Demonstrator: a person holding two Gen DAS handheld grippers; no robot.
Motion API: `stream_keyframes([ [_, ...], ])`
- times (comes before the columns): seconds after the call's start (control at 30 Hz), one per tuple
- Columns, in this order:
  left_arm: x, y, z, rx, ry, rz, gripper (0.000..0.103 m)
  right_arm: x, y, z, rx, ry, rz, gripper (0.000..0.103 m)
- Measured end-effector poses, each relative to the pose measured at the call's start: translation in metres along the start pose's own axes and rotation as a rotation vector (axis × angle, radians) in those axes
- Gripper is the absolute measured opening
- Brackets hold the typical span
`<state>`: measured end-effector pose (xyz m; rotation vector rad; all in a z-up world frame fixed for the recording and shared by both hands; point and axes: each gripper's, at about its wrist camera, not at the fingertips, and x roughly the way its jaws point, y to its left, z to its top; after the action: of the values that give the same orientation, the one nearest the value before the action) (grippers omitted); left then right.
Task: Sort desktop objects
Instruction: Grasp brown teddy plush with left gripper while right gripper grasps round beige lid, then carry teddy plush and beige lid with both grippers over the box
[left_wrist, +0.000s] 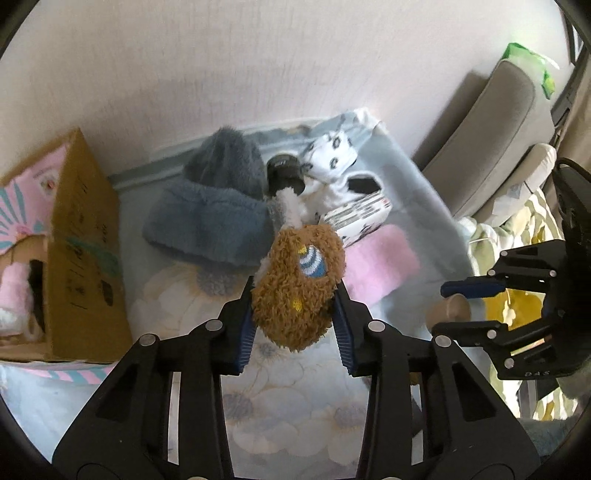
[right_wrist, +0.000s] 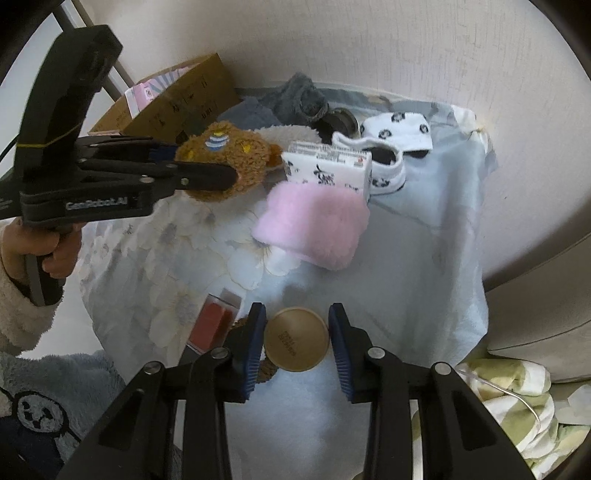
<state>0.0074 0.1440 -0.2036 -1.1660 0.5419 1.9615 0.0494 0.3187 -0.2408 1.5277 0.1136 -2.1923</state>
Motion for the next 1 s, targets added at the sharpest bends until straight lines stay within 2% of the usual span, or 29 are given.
stream_keyframes([
  [0.23, -0.034, -0.007, 0.009, 0.037, -0.059, -0.011, 0.031, -0.025, 0.002, 0.006, 0.020, -0.038, -0.015, 0.032],
  [0.53, -0.077, -0.003, 0.022, 0.100, -0.102, 0.021, 0.032, -0.049, 0.017, 0.026, -0.017, -0.048, -0.065, 0.032],
  [0.73, -0.117, 0.020, 0.029, 0.113, -0.152, 0.060, 0.032, -0.066, 0.042, 0.061, -0.070, -0.079, -0.080, 0.032],
  [1.0, -0.165, 0.074, 0.033, 0.089, -0.205, 0.124, 0.032, -0.072, 0.093, 0.121, -0.178, -0.130, -0.062, 0.032],
])
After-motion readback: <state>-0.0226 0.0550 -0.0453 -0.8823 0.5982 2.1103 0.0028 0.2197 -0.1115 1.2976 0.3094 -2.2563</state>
